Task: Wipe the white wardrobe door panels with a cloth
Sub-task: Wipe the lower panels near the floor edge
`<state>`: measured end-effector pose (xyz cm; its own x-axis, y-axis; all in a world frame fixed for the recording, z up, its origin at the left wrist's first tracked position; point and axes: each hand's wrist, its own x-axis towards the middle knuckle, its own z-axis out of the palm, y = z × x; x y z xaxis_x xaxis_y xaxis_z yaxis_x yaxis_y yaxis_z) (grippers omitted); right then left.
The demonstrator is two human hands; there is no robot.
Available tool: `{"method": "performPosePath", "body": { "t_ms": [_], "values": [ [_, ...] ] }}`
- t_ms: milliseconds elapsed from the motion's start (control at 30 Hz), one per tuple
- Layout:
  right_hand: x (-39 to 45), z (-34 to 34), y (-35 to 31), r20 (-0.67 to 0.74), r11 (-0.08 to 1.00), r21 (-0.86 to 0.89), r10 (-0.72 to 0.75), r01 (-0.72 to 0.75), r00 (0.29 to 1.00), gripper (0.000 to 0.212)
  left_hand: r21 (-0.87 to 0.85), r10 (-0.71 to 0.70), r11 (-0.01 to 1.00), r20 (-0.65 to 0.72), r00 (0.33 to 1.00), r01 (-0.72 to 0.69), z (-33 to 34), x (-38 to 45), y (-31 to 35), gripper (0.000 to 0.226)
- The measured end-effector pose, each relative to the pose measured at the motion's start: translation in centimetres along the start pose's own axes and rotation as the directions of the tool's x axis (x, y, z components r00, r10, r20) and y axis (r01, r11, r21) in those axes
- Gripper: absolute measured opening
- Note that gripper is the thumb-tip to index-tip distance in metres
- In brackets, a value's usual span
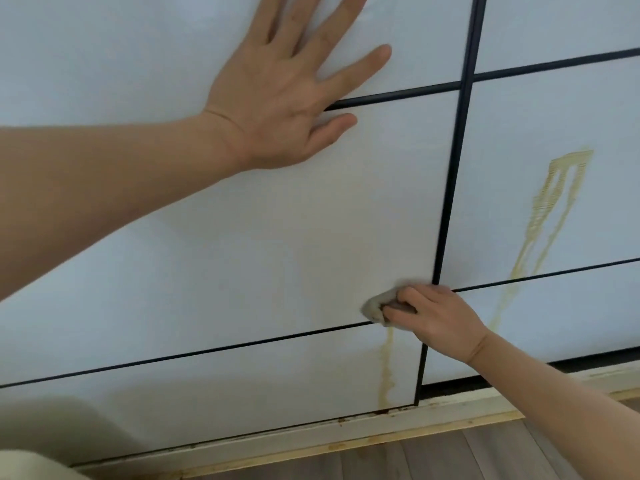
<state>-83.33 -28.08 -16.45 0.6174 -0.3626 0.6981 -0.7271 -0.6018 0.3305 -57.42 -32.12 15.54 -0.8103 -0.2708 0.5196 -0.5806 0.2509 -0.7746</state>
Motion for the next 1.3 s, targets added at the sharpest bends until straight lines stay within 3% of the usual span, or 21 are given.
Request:
{"method": "performPosePath", "body": {
  "t_ms": [67, 133, 233, 300, 333, 367, 433, 500, 533, 600, 667, 700, 767, 833, 867, 900, 967, 1033, 1100, 1200, 1300],
  "values": [
    [1.8, -1.5, 0.4, 0.012, 0.999, 0.031, 0.022, -0.022, 1.000, 0.035, 0.008, 0.005, 1.000, -0.050, 0.999, -0.004, -0.2, 0.1, 0.0, 0.058],
    [6.4, -4.5, 1.3, -0.130, 0.989, 0.032, 0.147, -0.144, 0.980, 0.033, 0.011, 0.012, 1.000, -0.107, 0.994, -0.011, -0.1, 0.1, 0.1, 0.055],
    [15.8, -10.2, 4.2, -0.484, 0.882, 0.172, 0.463, -0.438, 0.742, 0.043, 0.018, 0.003, 1.000, -0.165, 0.986, 0.000, 0.1, 0.0, -0.1, 0.053],
    [19.9, -11.8, 4.7, -0.599, 0.822, 0.229, 0.542, -0.522, 0.590, 0.042, 0.014, -0.005, 1.000, -0.175, 0.984, 0.008, 0.2, -0.1, -0.2, 0.053],
    [20.0, -10.9, 4.0, -0.562, 0.833, 0.192, 0.527, -0.518, 0.638, 0.034, 0.008, -0.004, 1.000, -0.177, 0.984, 0.006, 0.2, -0.1, -0.2, 0.053],
    [19.0, -8.9, 2.0, -0.424, 0.864, 0.188, 0.501, -0.467, 0.755, 0.015, 0.003, 0.001, 1.000, -0.180, 0.984, -0.001, 0.3, -0.2, -0.2, 0.053],
    [13.5, -3.2, -3.2, -0.067, 0.969, 0.155, 0.204, -0.192, 0.977, 0.015, 0.013, 0.011, 1.000, -0.185, 0.983, -0.009, 0.4, -0.3, -0.4, 0.054],
    [7.4, 1.4, -6.7, 0.186, 0.988, 0.111, -0.128, 0.109, 0.974, 0.015, 0.022, 0.010, 1.000, -0.185, 0.983, -0.006, 0.6, -0.3, -0.4, 0.054],
    [5.6, 2.7, -6.8, 0.204, 0.979, 0.067, -0.204, 0.195, 0.957, 0.022, 0.021, 0.006, 1.000, -0.188, 0.982, -0.002, 0.7, -0.3, -0.4, 0.054],
    [6.2, 3.0, -5.7, 0.113, 0.979, 0.086, -0.194, 0.185, 0.974, 0.027, 0.015, 0.004, 1.000, -0.188, 0.982, -0.001, 0.8, -0.4, -0.4, 0.054],
    [10.7, -0.2, -4.4, -0.143, 0.997, 0.064, -0.029, 0.039, 0.989, 0.033, 0.015, 0.004, 1.000, -0.189, 0.982, -0.001, 0.8, -0.4, -0.3, 0.054],
    [13.5, -2.2, -3.4, -0.312, 0.994, 0.044, 0.104, -0.095, 0.944, 0.038, 0.015, -0.002, 1.000, -0.190, 0.982, 0.005, 0.8, -0.5, -0.3, 0.053],
    [18.3, -6.4, -0.8, -0.537, 0.919, 0.155, 0.386, -0.362, 0.750, 0.053, 0.012, -0.008, 1.000, -0.195, 0.981, 0.011, 0.6, -0.5, -0.2, 0.053],
    [20.7, -7.5, 0.0, -0.575, 0.823, 0.317, 0.562, -0.472, 0.594, 0.061, 0.010, -0.010, 1.000, -0.198, 0.980, 0.012, 0.4, -0.5, -0.3, 0.052],
    [20.5, -6.6, -0.9, -0.581, 0.848, 0.244, 0.516, -0.471, 0.629, 0.060, 0.007, -0.005, 1.000, -0.200, 0.980, 0.006, 0.4, -0.5, -0.2, 0.052],
    [19.1, -4.7, -2.4, -0.552, 0.913, 0.137, 0.393, -0.385, 0.735, 0.054, 0.010, 0.001, 1.000, -0.202, 0.979, 0.001, 0.5, -0.6, -0.2, 0.052],
    [13.3, 0.7, -6.0, -0.298, 0.999, 0.041, 0.046, -0.036, 0.953, 0.034, 0.027, 0.004, 1.000, -0.198, 0.980, 0.002, 0.6, -0.8, -0.2, 0.051],
    [5.7, 4.5, -8.5, 0.070, 0.990, 0.023, -0.141, 0.140, 0.988, 0.031, 0.052, 0.040, 0.998, -0.223, 0.974, -0.029, 0.9, -0.7, -0.2, 0.046],
    [0.5, 5.6, -8.5, 0.271, 0.991, 0.051, -0.134, 0.125, 0.953, 0.033, 0.106, 0.089, 0.993, -0.319, 0.943, -0.057, 1.0, -0.8, 0.2, 0.042],
    [-0.8, 3.4, -5.8, 0.201, 0.998, 0.037, -0.059, 0.052, 0.978, 0.025, 0.065, 0.180, 0.983, -0.451, 0.874, -0.170, 2.0, -2.8, 4.2, 0.053],
    [2.2, -1.4, -2.0, -0.138, 0.993, -0.051, 0.102, -0.110, 0.985, 0.031, -0.138, 0.274, 0.936, -0.290, 0.917, -0.324, 3.3, -6.8, 13.1, 0.049]
  ]
}}
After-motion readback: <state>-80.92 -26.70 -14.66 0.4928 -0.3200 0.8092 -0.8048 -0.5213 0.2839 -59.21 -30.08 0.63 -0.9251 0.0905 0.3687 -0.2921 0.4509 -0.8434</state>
